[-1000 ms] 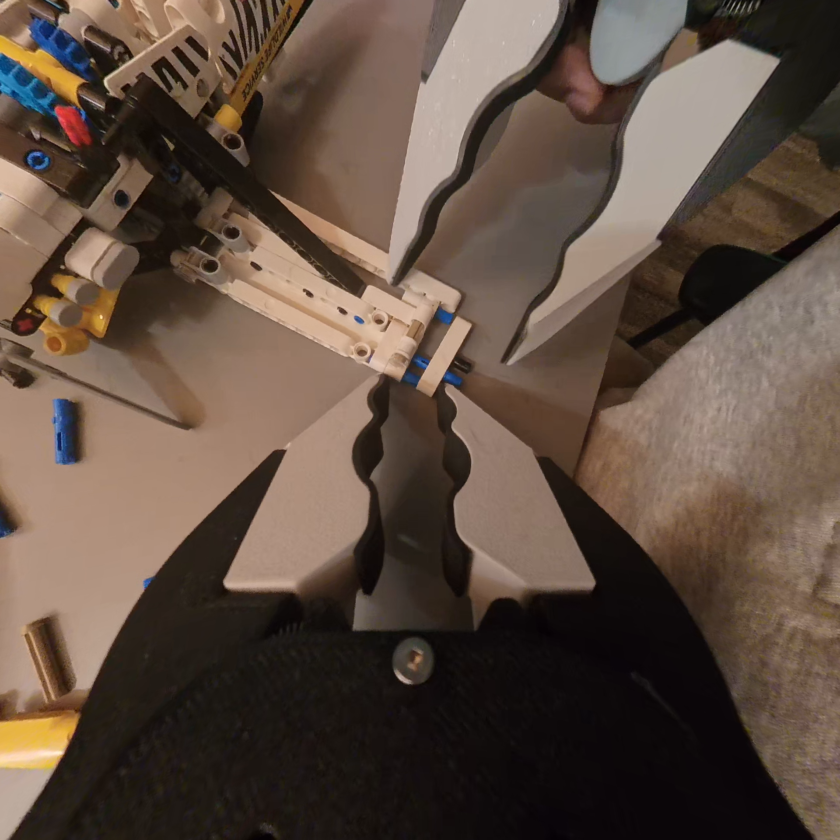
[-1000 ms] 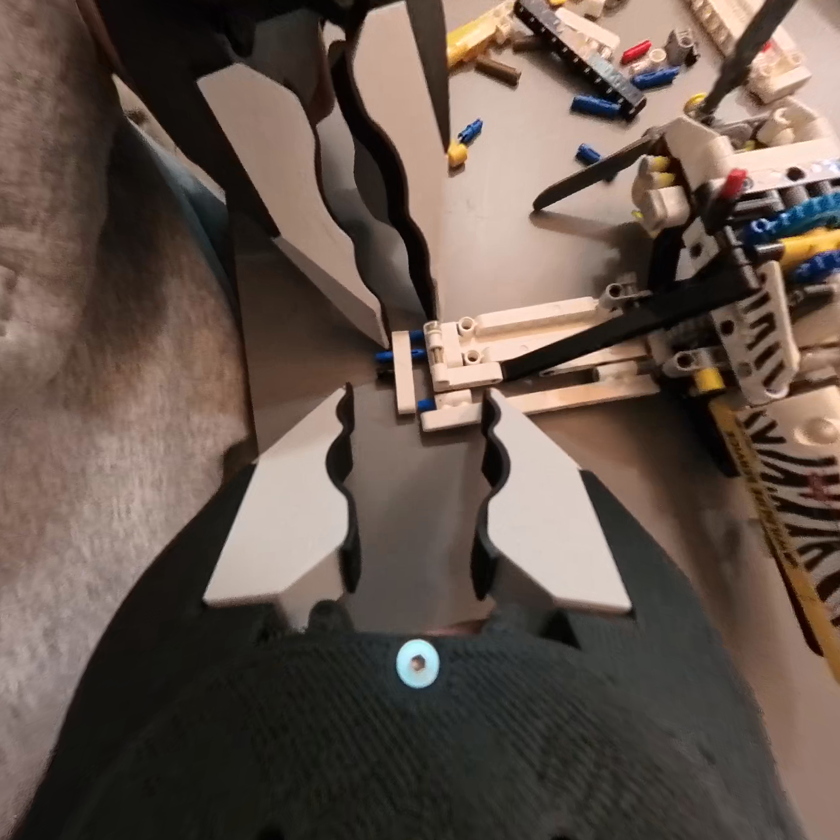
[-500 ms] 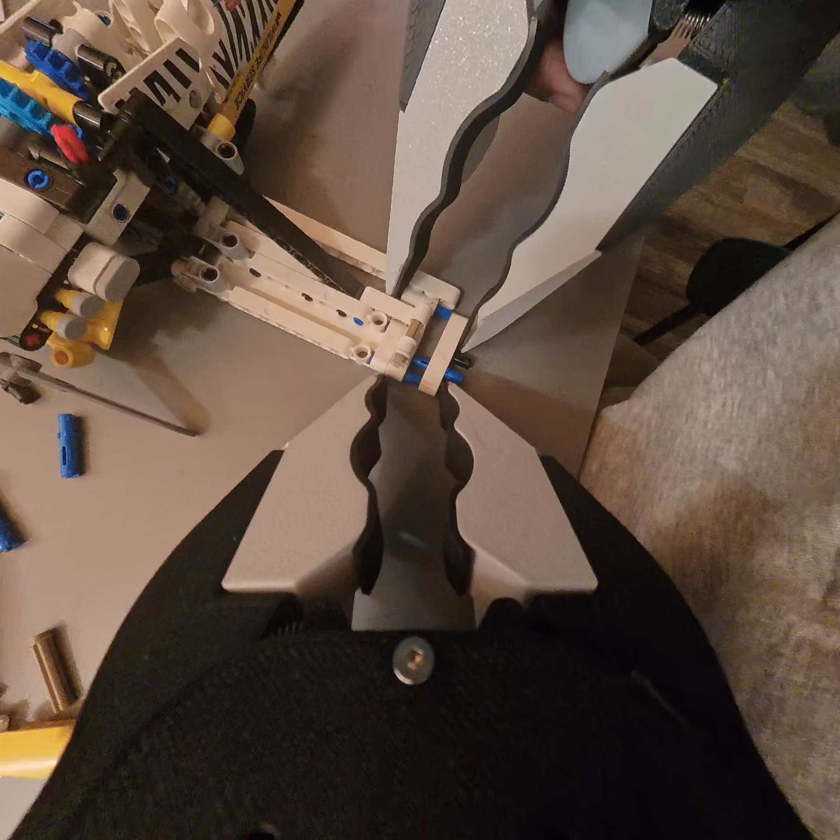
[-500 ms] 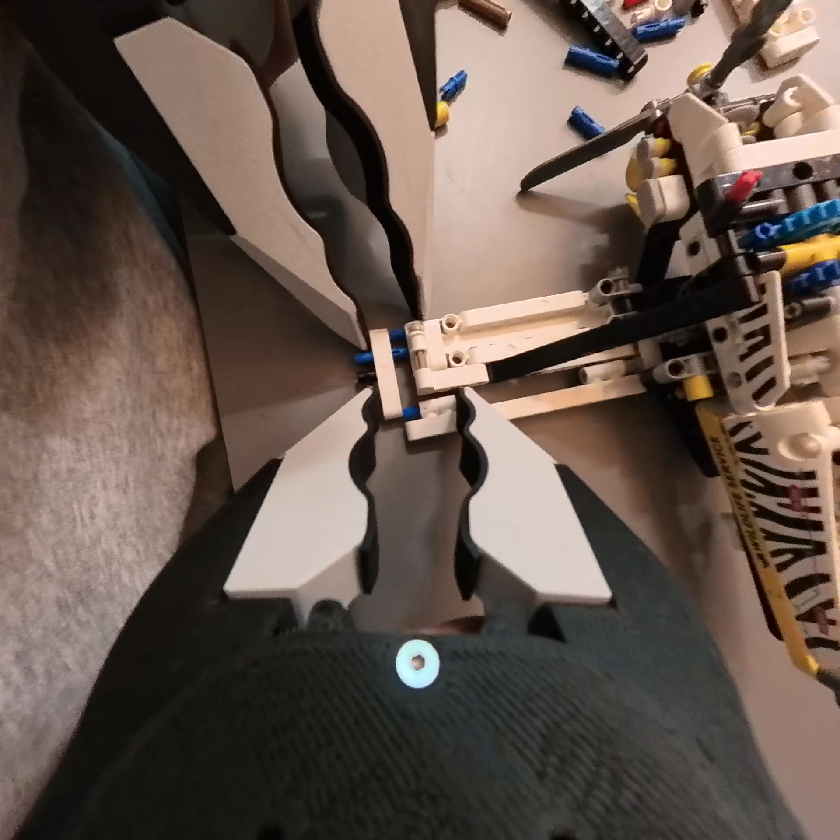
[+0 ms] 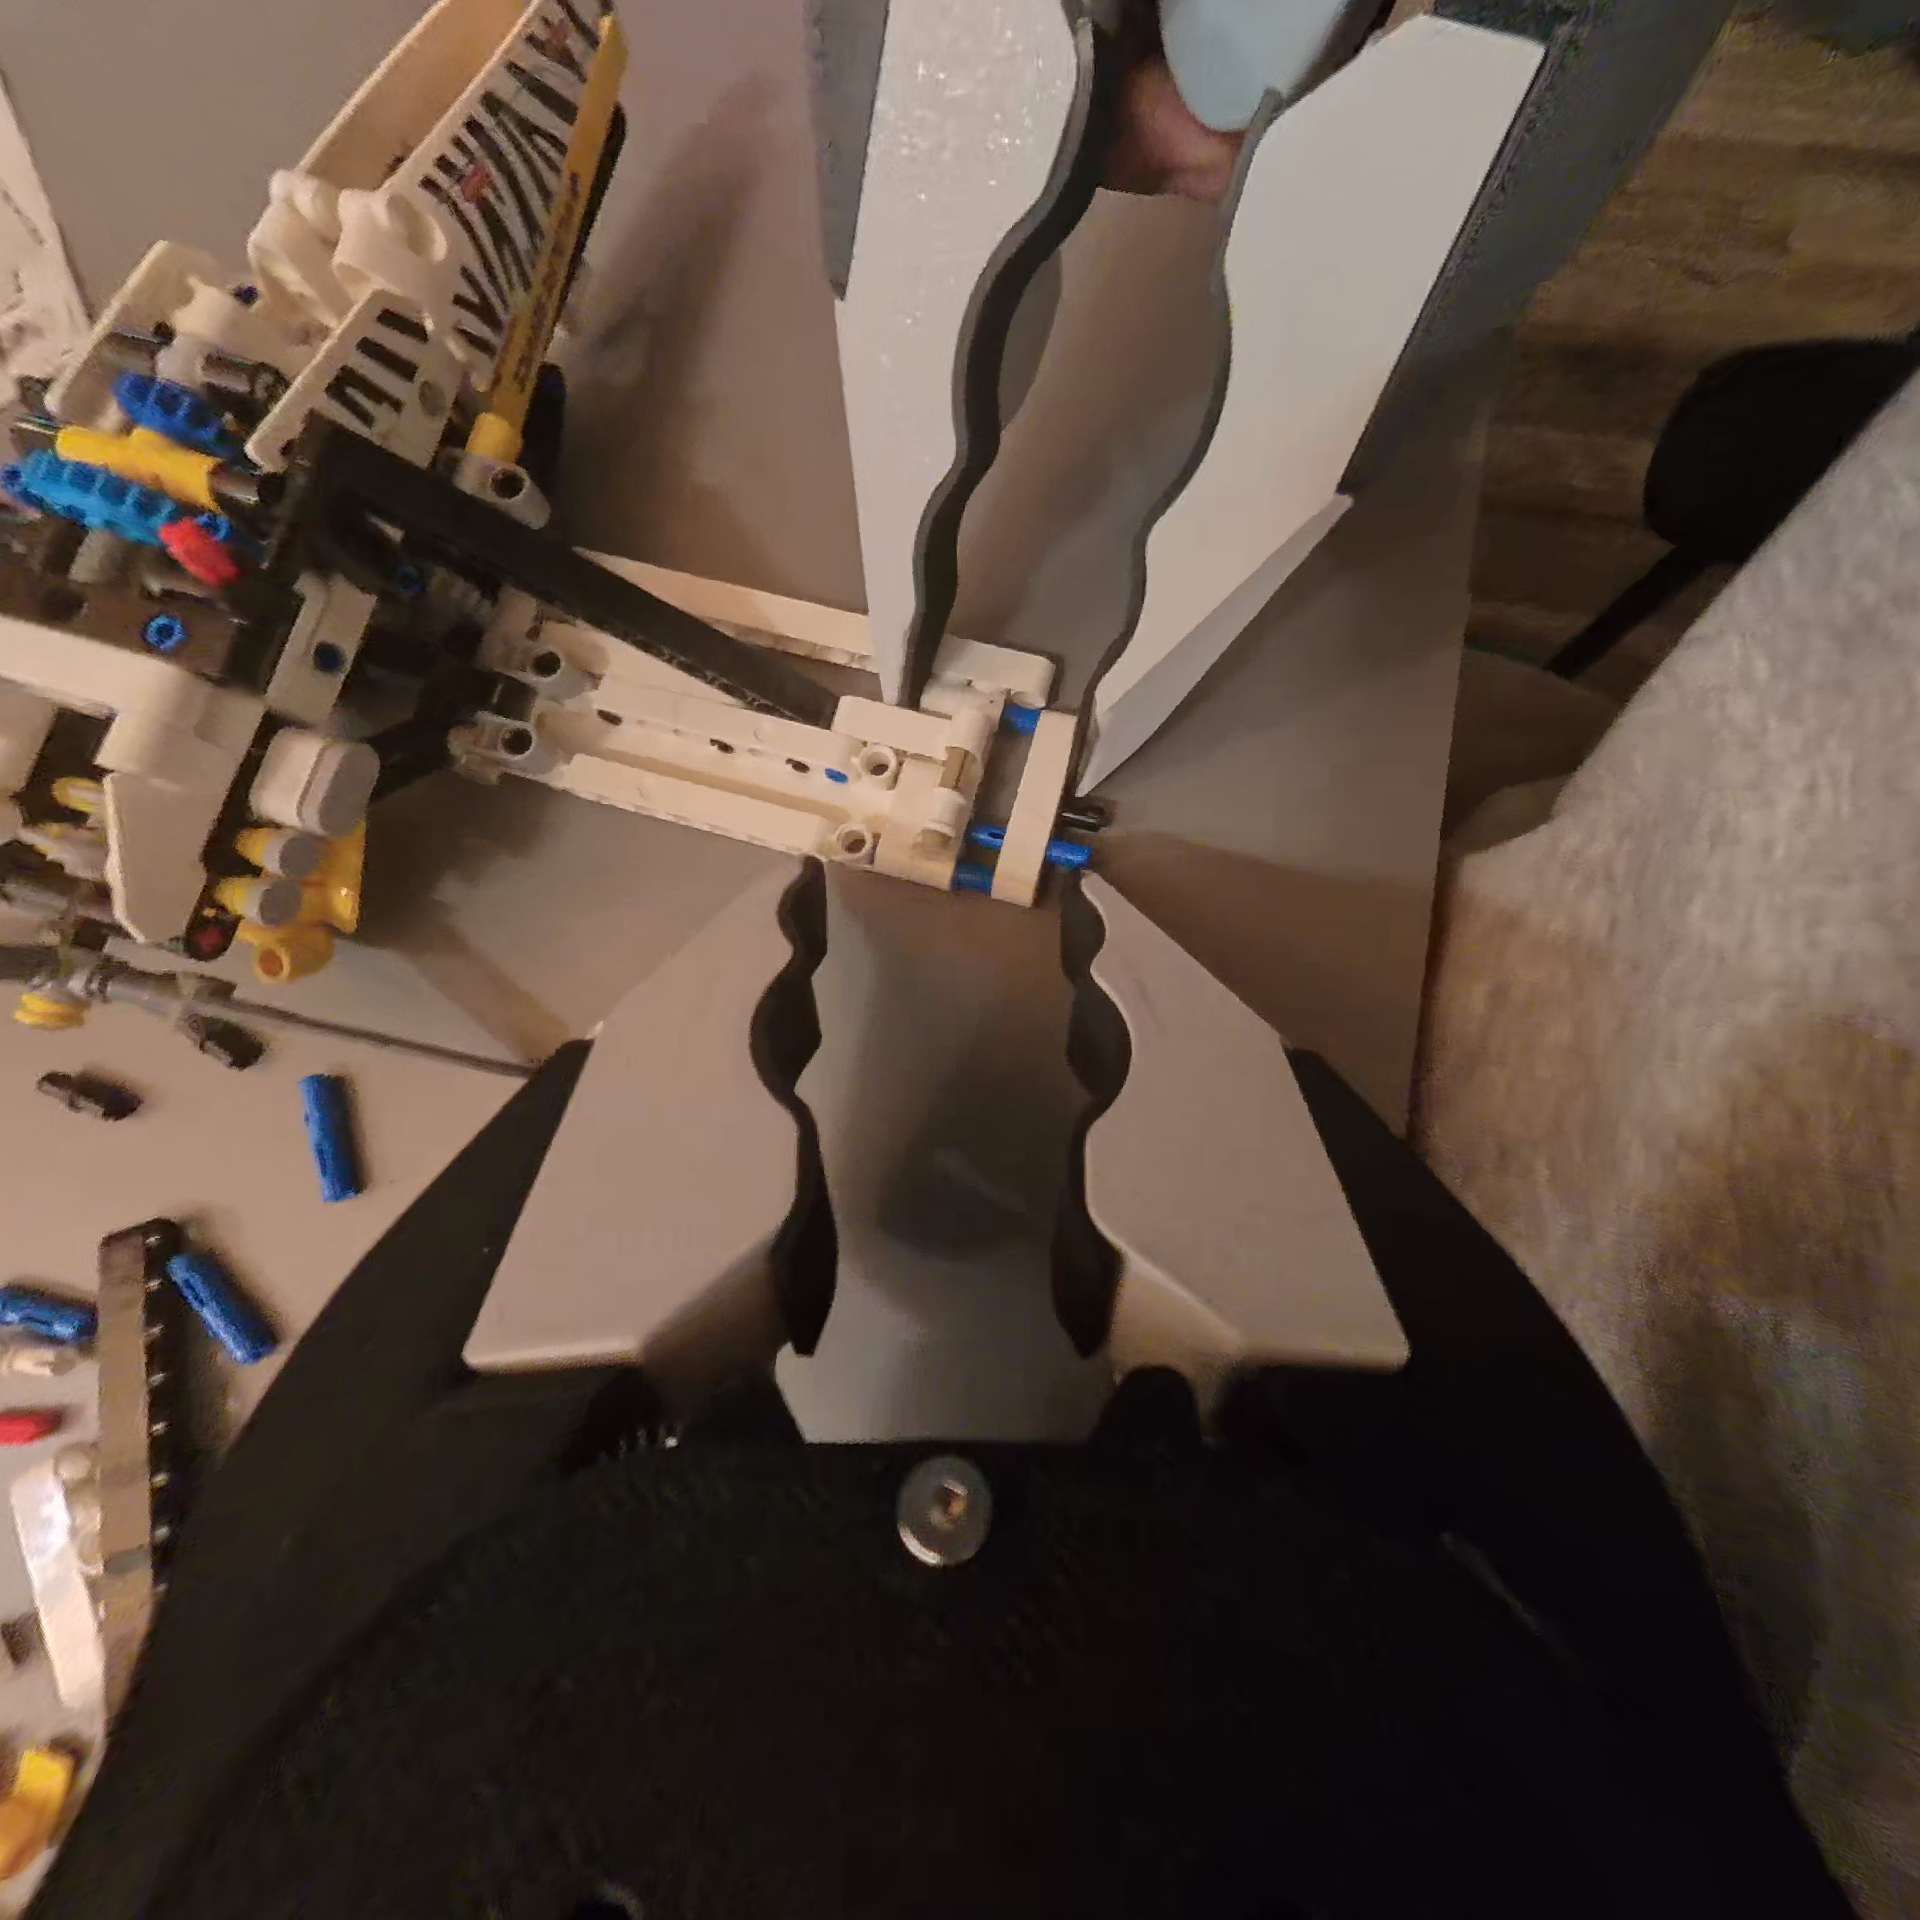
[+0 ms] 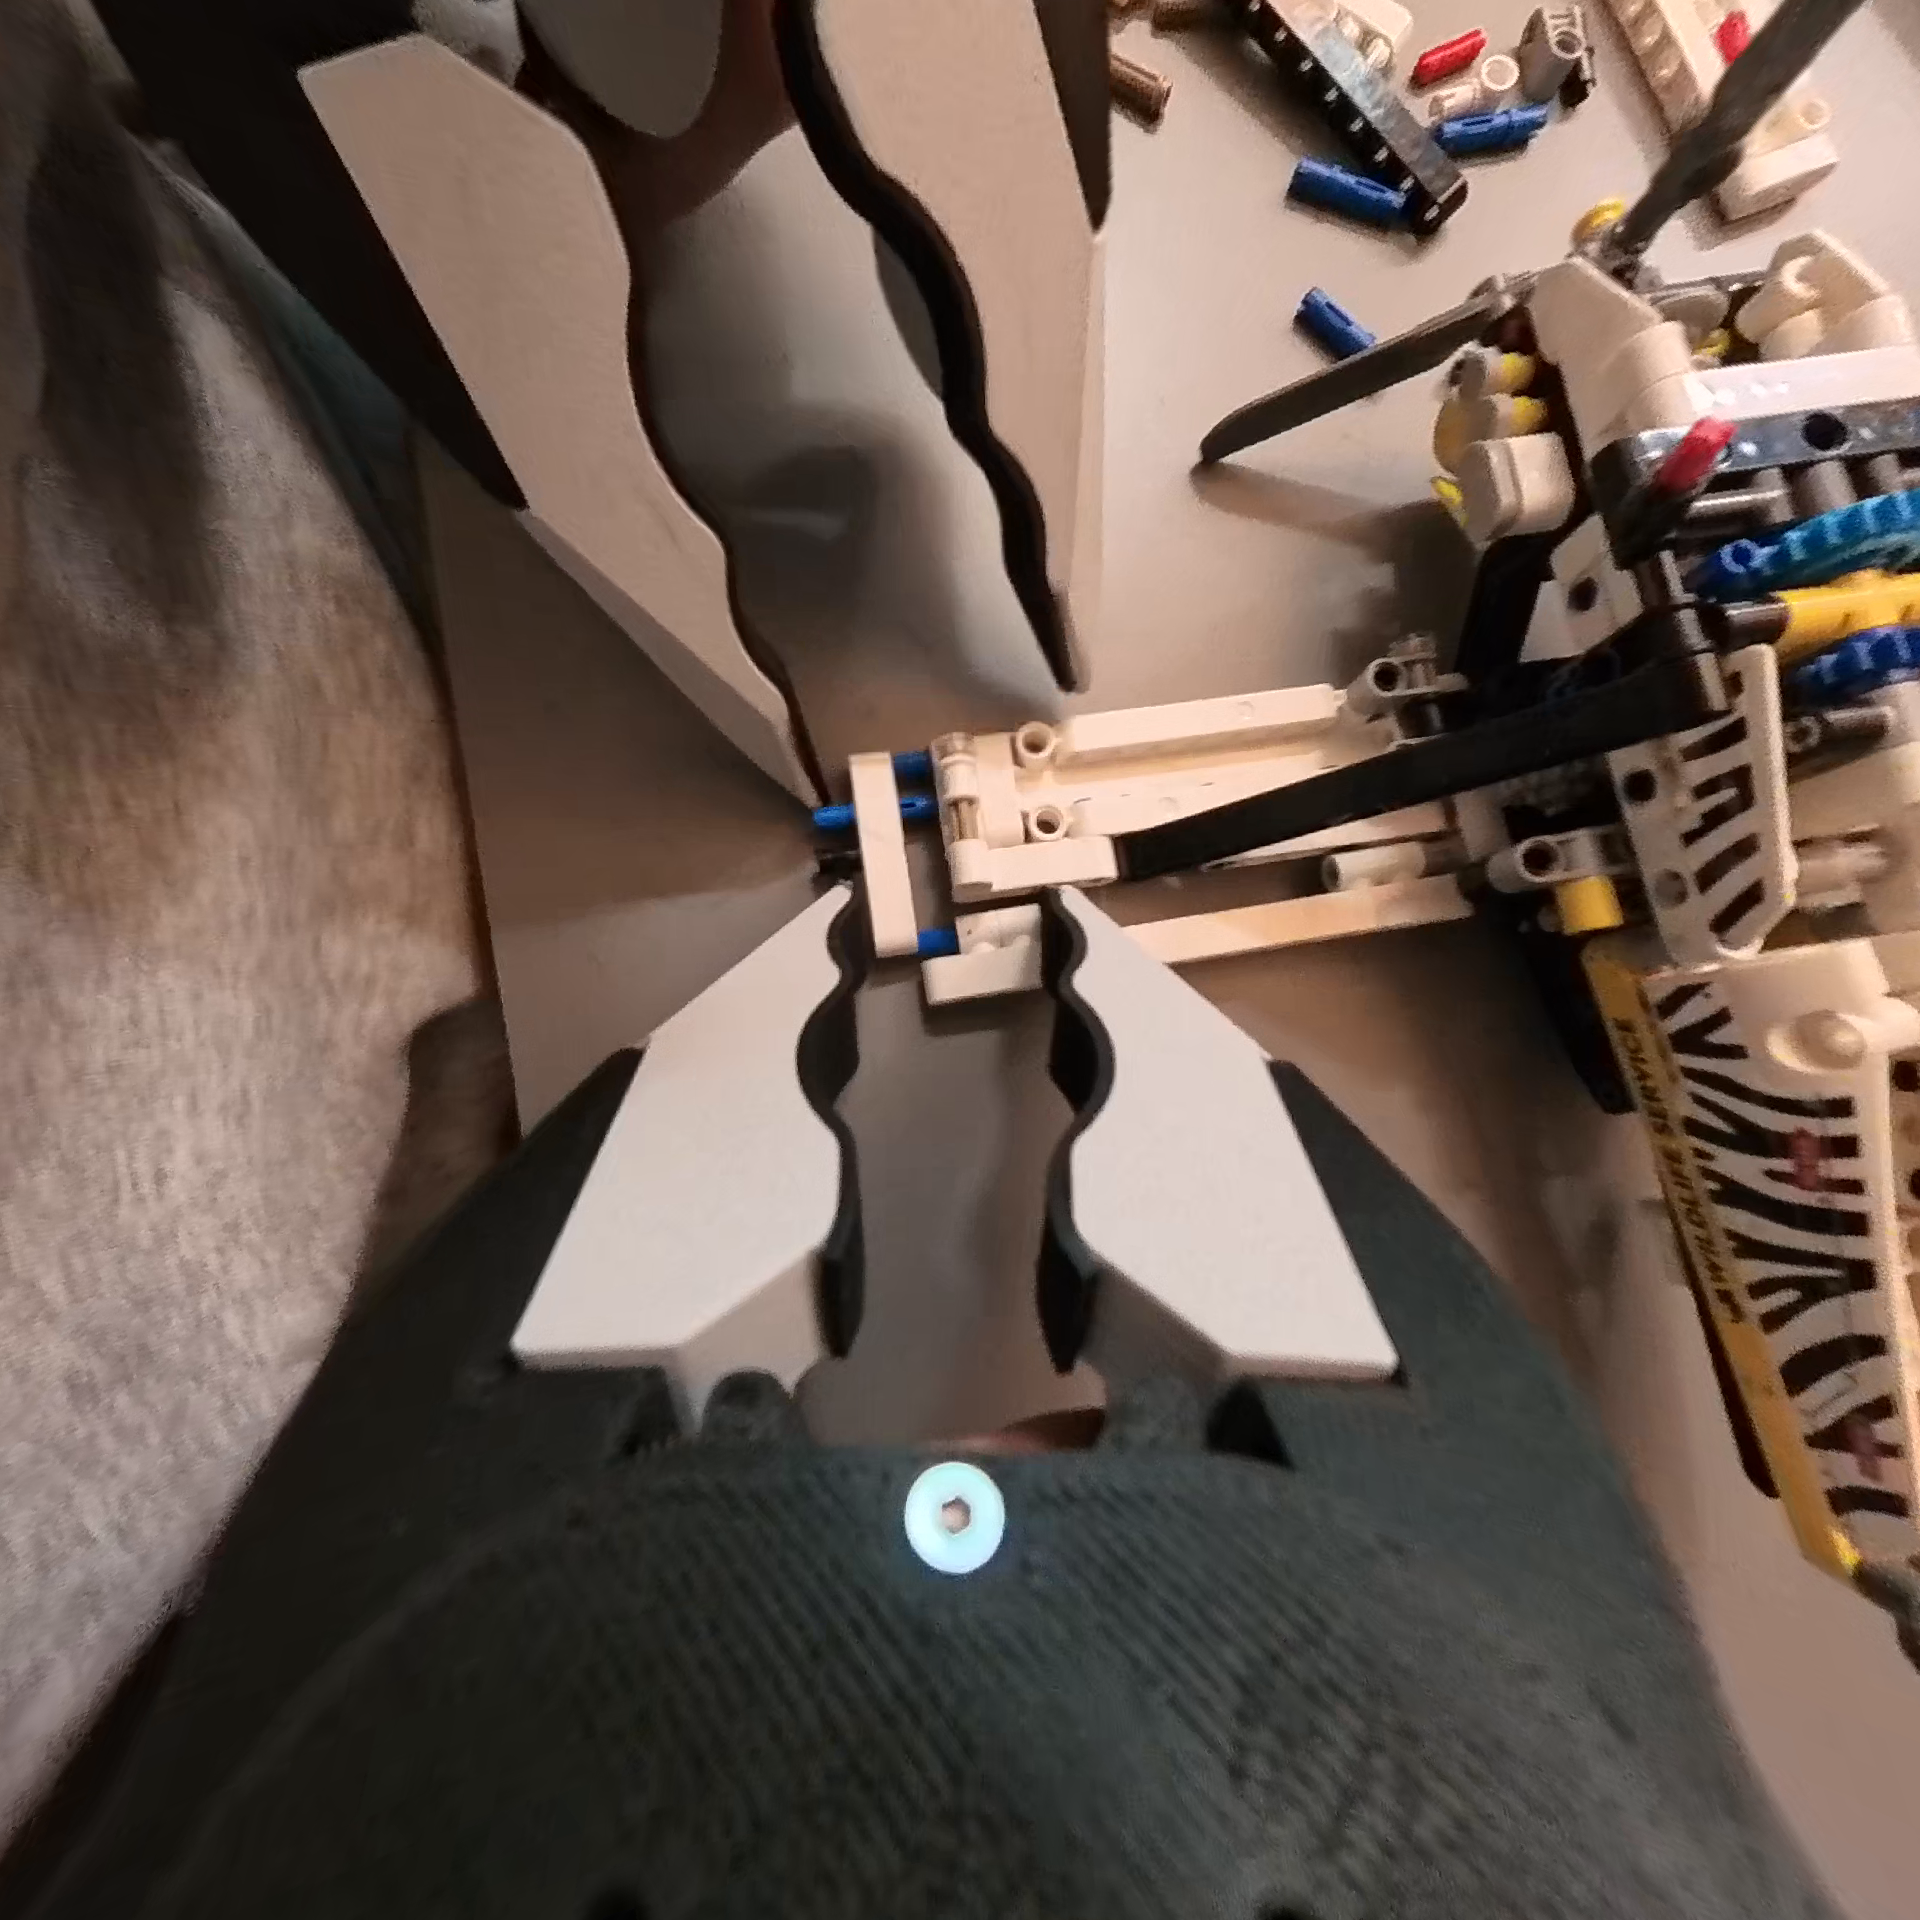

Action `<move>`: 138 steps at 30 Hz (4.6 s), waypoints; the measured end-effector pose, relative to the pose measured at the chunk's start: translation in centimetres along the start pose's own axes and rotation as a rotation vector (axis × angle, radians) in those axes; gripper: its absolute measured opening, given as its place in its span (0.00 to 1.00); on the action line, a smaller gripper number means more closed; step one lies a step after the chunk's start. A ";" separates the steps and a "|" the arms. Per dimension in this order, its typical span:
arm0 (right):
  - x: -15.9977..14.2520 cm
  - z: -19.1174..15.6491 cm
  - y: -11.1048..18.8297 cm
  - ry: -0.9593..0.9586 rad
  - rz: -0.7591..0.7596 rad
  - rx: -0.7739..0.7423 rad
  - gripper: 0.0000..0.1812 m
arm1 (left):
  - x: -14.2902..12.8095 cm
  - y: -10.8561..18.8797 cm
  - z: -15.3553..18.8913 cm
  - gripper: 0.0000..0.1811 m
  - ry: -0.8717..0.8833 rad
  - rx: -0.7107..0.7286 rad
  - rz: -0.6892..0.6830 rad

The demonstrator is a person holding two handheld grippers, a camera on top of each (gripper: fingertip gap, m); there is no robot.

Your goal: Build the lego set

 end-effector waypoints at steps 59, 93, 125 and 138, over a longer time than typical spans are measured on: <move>-0.4 -0.4 -0.1 -0.039 0.096 0.007 0.18 | 0.1 -0.5 -2.5 0.16 -0.094 -0.298 0.061; -0.2 0.0 0.0 0.005 0.064 0.036 0.18 | 0.4 -0.4 -2.3 0.16 -0.037 -0.293 0.065; -0.2 0.7 -0.6 -0.063 0.033 -0.034 0.16 | 0.7 -0.6 -2.0 0.16 -0.043 -0.255 0.059; 0.3 0.7 -0.7 -0.039 -0.014 -0.037 0.12 | 0.7 -0.6 -2.2 0.16 -0.058 -0.256 0.059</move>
Point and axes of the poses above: each gripper's, where its closed fingertips meet, y back along the fingers, x out of its top, z = x × y across the jaws, the point moved 10 cm from there along y, back along the fingers, and after that the axes turned 11 degrees about -y, right-handed, at the moved point
